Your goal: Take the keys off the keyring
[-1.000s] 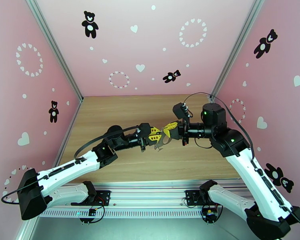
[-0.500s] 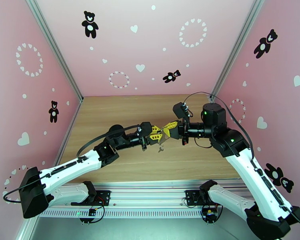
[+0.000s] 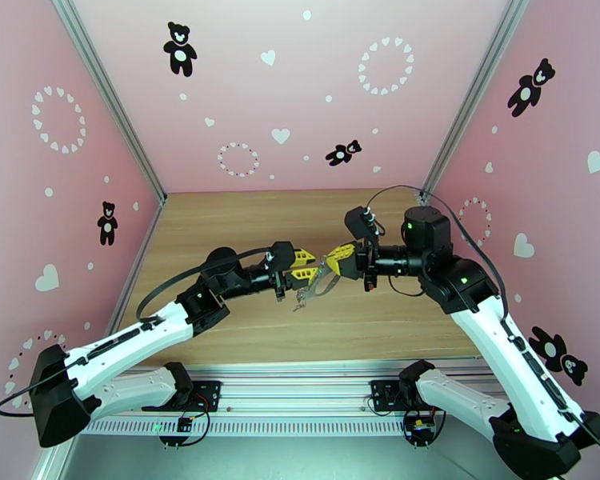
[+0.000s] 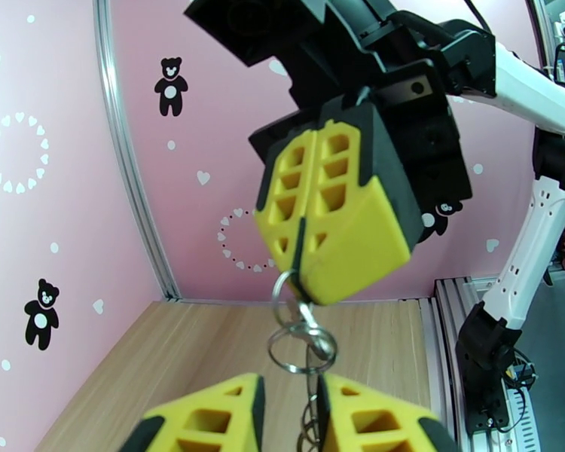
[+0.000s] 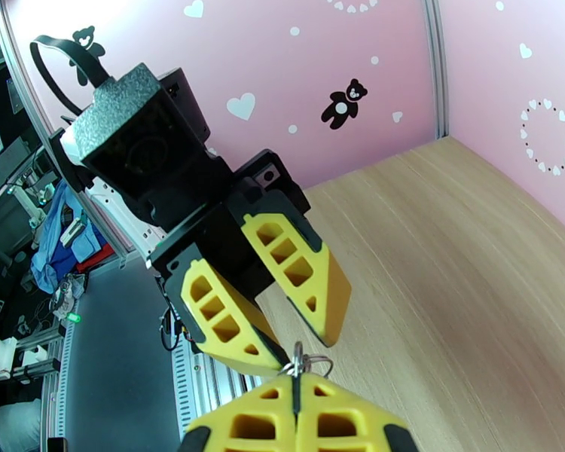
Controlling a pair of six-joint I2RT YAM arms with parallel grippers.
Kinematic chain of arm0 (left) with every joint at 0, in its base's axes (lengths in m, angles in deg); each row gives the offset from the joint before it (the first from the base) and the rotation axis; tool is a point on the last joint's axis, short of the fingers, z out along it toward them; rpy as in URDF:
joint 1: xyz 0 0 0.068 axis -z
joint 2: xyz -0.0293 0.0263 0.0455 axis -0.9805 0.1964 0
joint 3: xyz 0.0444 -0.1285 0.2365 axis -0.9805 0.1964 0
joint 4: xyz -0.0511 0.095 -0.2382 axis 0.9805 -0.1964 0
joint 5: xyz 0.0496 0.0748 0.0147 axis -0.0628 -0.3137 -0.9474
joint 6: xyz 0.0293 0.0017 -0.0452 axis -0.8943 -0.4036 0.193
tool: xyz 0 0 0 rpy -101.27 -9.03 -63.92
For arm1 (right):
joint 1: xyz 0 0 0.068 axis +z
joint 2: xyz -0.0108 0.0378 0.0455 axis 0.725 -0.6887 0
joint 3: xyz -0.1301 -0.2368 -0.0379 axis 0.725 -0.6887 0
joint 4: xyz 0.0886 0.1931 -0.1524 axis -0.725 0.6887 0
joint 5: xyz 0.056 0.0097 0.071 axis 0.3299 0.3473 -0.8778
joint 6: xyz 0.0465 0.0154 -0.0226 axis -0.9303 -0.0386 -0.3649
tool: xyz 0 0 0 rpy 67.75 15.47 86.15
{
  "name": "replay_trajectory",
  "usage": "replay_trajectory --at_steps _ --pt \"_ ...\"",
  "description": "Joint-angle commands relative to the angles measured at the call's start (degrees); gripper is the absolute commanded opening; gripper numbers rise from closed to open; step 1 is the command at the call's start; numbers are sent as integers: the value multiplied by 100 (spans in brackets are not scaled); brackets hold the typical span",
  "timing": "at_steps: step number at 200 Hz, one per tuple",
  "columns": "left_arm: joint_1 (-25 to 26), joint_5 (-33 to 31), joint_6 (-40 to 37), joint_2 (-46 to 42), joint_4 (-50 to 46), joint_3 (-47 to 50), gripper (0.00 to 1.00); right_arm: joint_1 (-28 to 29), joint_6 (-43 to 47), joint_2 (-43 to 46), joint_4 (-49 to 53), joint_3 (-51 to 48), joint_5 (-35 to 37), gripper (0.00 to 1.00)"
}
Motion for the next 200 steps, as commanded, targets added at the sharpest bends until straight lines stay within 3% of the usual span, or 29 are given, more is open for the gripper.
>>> replay_trajectory --at_steps 1,134,200 --pt "-82 268 -5 19 -383 -245 26 -15 108 -40 25 223 -163 0" --pt "-188 245 75 365 -110 -506 26 -13 335 -147 253 297 -248 0" --pt "-199 636 72 505 -207 -632 20 -3 362 -166 229 384 -199 0"
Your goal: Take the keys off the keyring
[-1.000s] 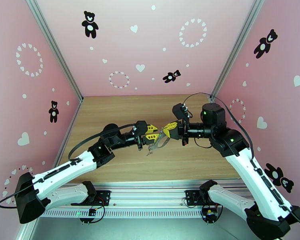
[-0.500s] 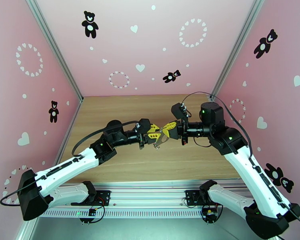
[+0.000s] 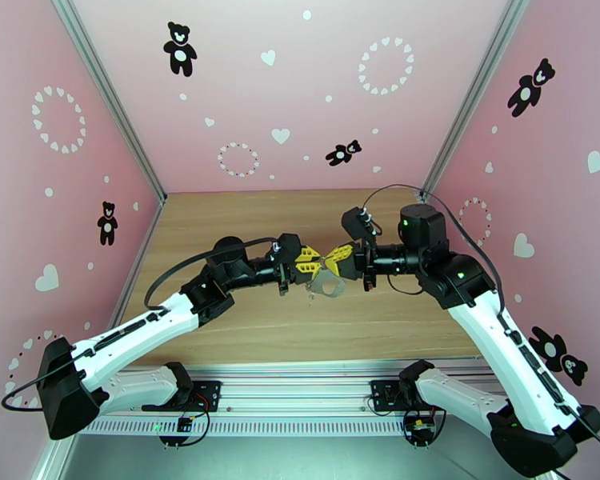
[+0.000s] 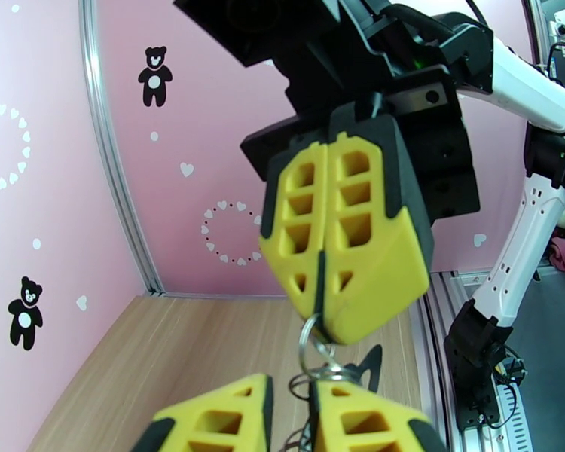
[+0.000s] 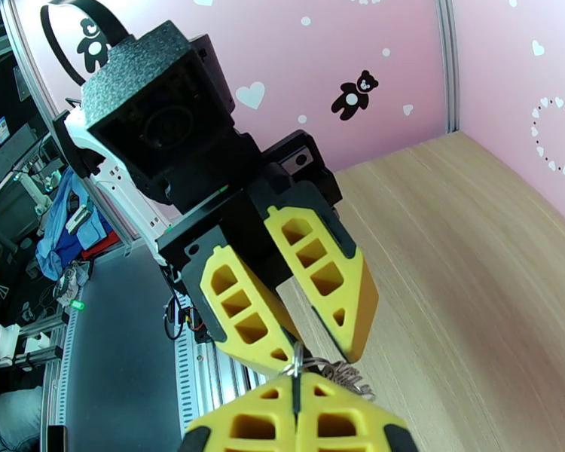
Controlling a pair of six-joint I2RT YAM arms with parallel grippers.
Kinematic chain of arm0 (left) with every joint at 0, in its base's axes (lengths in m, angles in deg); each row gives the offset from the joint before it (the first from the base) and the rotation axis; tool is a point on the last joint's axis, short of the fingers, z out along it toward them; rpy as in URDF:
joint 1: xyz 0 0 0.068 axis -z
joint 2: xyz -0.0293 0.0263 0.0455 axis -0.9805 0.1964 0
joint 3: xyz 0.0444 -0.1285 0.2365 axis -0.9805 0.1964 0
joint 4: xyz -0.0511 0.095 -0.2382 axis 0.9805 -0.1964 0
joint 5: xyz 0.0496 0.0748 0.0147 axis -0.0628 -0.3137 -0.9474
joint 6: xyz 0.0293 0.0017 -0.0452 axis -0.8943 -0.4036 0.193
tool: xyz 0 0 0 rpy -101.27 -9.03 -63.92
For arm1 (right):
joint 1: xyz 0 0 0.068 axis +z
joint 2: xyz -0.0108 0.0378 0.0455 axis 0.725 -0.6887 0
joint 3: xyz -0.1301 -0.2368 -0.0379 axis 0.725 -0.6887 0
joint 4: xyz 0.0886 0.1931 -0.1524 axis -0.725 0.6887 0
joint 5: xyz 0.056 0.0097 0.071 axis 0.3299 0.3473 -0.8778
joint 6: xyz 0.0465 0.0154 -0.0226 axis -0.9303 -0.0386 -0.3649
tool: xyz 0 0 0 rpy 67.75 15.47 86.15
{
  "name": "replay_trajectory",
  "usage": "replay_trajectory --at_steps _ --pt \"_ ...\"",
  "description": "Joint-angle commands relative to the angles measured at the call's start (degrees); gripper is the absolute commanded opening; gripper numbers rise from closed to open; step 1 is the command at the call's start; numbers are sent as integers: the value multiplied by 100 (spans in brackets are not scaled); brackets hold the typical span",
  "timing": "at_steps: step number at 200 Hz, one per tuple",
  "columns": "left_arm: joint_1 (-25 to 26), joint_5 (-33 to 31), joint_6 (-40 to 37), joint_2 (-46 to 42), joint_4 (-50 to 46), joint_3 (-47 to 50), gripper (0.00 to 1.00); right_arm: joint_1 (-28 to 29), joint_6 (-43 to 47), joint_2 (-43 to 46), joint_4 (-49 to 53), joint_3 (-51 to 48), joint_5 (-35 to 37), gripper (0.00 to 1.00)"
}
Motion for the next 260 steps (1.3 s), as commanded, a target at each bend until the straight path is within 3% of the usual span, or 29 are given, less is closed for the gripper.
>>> replay_trajectory --at_steps 1,75,177,260 --pt "-47 251 30 90 47 -164 20 -9 65 -19 -27 222 -57 0" --pt "-48 589 -3 152 -141 -243 18 -4 83 -3 0 236 28 0" --pt "-103 310 68 73 -125 -113 0 -10 92 113 -26 217 262 0" --pt "-178 145 541 -232 489 303 0 -4 -109 456 -275 9 622 0"
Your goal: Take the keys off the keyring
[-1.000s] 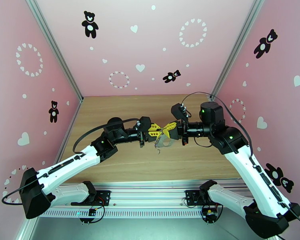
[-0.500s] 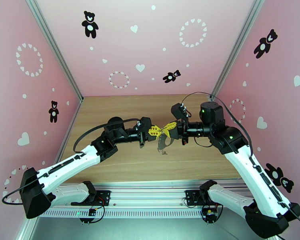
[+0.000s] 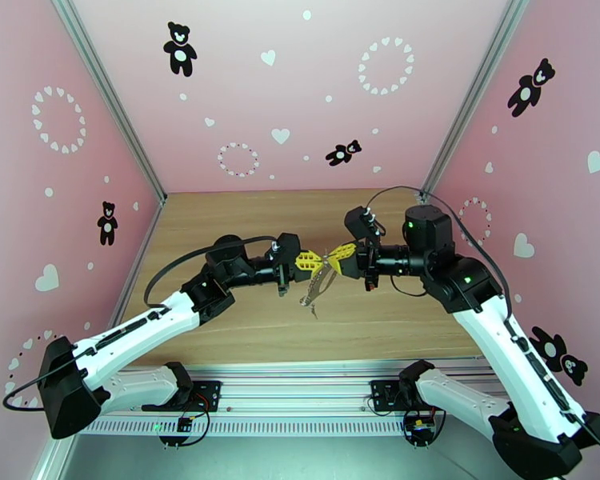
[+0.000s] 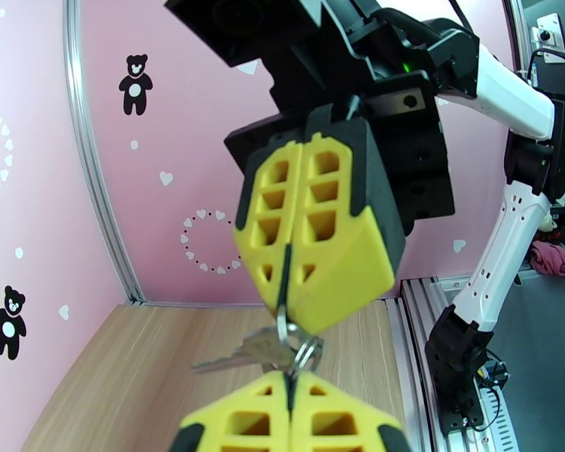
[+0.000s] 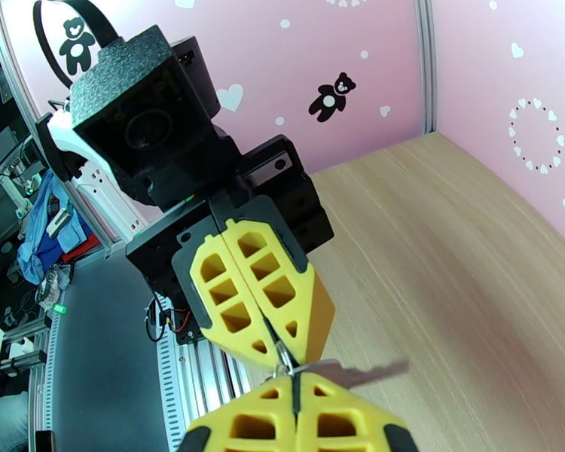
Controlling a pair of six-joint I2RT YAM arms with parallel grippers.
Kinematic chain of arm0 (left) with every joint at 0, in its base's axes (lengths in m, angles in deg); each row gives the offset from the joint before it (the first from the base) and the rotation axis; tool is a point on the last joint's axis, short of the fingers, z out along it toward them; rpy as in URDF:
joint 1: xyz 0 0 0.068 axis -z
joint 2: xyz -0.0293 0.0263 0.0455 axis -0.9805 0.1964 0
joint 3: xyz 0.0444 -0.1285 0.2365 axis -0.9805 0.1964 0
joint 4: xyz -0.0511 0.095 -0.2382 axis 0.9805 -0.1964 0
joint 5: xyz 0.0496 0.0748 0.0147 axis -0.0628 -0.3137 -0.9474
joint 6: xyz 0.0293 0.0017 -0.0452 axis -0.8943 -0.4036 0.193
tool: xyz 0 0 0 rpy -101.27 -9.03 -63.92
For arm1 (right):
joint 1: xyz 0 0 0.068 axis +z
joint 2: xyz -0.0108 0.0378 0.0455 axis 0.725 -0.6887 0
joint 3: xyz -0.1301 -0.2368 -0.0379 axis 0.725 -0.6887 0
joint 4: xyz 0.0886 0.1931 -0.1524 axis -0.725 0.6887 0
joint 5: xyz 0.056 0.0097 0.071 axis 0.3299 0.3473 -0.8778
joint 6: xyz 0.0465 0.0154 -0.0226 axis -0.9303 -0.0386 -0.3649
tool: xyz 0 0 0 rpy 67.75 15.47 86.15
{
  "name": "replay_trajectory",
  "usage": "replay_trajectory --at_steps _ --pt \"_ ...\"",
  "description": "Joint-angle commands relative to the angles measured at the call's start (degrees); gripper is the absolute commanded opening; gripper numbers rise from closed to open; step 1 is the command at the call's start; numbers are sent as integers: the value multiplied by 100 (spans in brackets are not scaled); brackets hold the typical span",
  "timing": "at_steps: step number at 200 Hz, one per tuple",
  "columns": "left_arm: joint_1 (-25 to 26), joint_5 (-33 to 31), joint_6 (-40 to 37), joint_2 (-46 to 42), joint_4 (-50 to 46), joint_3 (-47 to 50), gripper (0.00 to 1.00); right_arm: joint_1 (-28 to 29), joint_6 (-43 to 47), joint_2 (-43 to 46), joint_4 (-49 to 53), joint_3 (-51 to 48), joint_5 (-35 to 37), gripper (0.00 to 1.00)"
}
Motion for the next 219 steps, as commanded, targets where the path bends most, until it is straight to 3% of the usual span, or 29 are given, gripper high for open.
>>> replay_trajectory --at_steps 1,73,122,139,158,180,194,219 --pt "-104 -236 293 -192 274 213 0 -12 -92 262 -311 -29 175 0" --pt "-121 -656 1098 -286 954 493 0 -9 -266 406 -447 -158 384 0" --pt "-121 -233 837 -246 651 344 0 -8 151 155 132 252 280 0" --pt "-121 -339 611 -209 251 199 0 -7 282 -6 403 582 432 15" --pt "-121 -553 442 -166 66 116 0 -1 -398 -232 319 834 827 31" --pt "-106 -796 305 -103 36 82 0 239 -1102 -424 379 1033 1461 34" --pt "-95 -940 203 -50 -51 32 0 502 -1491 -500 589 1198 2271 43" --pt "-51 -1170 -23 13 -248 -32 0 704 -2143 -798 1038 1645 2964 46"
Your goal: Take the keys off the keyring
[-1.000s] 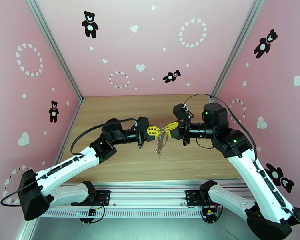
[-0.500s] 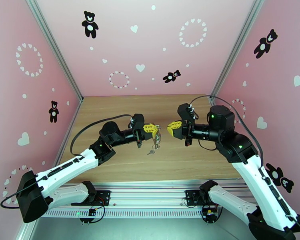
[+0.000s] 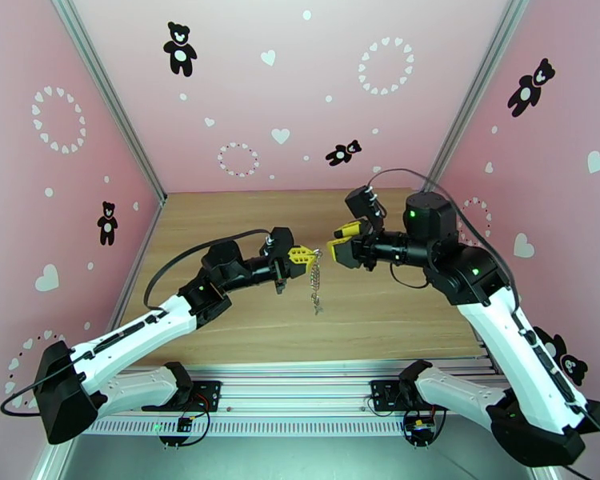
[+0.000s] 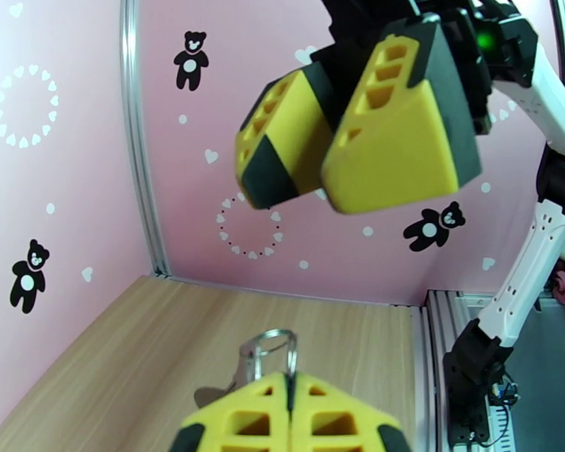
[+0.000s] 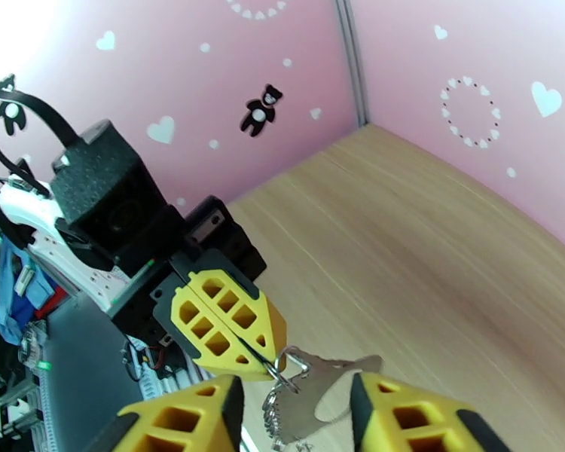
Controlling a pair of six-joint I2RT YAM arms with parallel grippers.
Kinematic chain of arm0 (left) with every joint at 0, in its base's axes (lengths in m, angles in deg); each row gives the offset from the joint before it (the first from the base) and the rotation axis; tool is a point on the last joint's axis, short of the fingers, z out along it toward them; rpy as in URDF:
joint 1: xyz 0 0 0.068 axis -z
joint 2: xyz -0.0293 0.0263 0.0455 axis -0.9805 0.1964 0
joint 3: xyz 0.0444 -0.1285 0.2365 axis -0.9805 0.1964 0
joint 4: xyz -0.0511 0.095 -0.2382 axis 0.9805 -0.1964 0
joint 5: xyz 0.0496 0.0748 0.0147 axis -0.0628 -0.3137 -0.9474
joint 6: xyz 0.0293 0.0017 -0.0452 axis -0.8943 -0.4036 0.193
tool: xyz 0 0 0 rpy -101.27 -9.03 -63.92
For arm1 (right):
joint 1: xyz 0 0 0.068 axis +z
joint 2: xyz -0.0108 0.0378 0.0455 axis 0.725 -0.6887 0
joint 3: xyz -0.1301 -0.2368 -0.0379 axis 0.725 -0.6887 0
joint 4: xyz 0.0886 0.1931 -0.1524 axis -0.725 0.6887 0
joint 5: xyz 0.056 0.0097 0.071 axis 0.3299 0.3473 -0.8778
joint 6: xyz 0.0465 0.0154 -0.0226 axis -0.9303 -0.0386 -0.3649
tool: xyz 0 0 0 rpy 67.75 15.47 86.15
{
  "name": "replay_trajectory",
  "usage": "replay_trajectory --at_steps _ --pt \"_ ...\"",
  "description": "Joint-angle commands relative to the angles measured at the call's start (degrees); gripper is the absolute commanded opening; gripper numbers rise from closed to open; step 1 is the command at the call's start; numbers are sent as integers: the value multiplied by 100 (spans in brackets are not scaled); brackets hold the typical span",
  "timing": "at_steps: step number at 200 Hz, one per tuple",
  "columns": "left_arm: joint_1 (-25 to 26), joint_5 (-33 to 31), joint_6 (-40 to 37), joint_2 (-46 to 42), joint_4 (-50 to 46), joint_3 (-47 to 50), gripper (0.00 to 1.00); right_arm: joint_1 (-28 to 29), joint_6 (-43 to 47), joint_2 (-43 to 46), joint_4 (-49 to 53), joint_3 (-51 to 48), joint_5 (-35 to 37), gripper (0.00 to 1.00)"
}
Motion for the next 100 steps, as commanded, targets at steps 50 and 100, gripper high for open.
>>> replay_trajectory --at_steps 50,100 --pt "185 -757 -638 164 -251 -198 0 601 -1166 -979 1218 1186 1587 51" --pt "229 -894 -667 182 -85 -116 0 823 -1113 -1468 1716 1554 1982 50"
